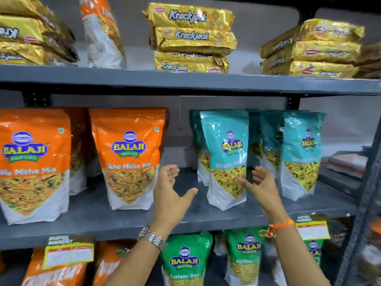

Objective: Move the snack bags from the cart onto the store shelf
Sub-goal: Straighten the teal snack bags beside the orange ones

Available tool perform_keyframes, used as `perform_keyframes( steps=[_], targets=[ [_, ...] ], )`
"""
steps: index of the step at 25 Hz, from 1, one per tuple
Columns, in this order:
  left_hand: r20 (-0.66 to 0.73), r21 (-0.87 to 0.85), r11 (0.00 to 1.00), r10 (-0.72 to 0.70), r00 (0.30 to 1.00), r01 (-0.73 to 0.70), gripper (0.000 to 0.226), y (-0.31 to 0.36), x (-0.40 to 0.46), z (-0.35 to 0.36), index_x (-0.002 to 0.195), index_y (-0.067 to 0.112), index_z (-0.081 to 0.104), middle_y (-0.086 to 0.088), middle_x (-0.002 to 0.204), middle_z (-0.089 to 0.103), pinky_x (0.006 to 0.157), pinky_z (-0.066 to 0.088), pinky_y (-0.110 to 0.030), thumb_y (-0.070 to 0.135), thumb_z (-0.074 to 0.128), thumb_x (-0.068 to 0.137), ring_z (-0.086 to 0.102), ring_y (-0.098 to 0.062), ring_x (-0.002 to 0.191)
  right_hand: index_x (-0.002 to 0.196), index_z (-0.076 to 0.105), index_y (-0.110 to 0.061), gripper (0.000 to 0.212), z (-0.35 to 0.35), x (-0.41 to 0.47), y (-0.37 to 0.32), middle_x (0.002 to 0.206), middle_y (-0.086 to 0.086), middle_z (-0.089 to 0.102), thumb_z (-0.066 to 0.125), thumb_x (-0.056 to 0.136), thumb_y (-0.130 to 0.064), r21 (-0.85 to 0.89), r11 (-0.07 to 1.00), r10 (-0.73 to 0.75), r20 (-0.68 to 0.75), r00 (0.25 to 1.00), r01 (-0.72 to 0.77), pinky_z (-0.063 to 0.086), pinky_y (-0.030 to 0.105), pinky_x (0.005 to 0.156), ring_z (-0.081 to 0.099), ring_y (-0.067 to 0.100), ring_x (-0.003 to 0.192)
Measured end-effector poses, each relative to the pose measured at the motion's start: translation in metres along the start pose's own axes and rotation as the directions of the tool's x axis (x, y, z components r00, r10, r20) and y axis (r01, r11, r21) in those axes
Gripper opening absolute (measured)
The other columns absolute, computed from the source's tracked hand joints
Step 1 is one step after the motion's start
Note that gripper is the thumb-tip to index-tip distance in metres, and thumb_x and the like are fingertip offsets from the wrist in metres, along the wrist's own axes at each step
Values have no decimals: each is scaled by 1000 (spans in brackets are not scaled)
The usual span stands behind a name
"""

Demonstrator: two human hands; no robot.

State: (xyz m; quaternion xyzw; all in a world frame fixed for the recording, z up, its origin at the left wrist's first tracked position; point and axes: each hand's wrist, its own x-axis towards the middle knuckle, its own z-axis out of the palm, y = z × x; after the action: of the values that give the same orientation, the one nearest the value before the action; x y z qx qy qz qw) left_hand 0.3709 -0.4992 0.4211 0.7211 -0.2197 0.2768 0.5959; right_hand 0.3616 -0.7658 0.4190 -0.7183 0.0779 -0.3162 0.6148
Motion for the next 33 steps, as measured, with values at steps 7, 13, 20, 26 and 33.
perform_keyframes(
  steps=[7, 13, 20, 26, 33],
  targets=[
    [130, 149, 985, -106, 986, 86, 87, 1, -11, 107, 118, 23, 44, 8, 119, 58, 89, 52, -27, 45, 93, 50, 59, -8, 109, 139, 50, -10, 101, -24, 72, 36, 136, 15, 63, 98, 52, -28, -73, 996, 78, 493, 866, -48, 51, 52, 107, 60, 33, 128],
    [224, 248, 959, -193, 955, 136, 90, -19, 17, 99, 116, 26, 36, 11, 111, 62, 67, 49, -5, 27, 98, 51, 61, -5, 99, 107, 54, -23, 85, -10, 47, 37, 107, 3, 74, 99, 37, -44, -124, 990, -17, 320, 947, 60, 61, 48, 86, 73, 21, 98],
    [302, 240, 951, -262, 917, 192, 105, -39, 28, 82, 129, 39, 34, 12, 131, 61, 101, 54, -44, 38, 96, 44, 61, -12, 123, 104, 54, -22, 85, -11, 23, 13, 95, -7, 71, 98, 39, -55, -340, 926, -97, 209, 973, 165, 59, 41, 74, 69, 13, 87],
    [300, 235, 953, -258, 918, 190, 98, -40, 27, 79, 122, 45, 35, 12, 131, 61, 98, 56, -45, 39, 95, 45, 62, -13, 121, 101, 52, -26, 87, -8, 22, 10, 95, -8, 71, 95, 34, -63, -356, 923, -60, 233, 971, 143, 61, 43, 74, 69, 12, 87],
    [25, 232, 968, -106, 994, 97, 107, -13, 0, 88, 140, 28, 35, 8, 137, 53, 107, 47, -34, 23, 97, 52, 54, -11, 126, 128, 47, -17, 85, -47, 14, 14, 114, -3, 63, 97, 59, -28, -70, 995, -59, 204, 977, 75, 57, 30, 88, 67, 16, 103]
  ],
)
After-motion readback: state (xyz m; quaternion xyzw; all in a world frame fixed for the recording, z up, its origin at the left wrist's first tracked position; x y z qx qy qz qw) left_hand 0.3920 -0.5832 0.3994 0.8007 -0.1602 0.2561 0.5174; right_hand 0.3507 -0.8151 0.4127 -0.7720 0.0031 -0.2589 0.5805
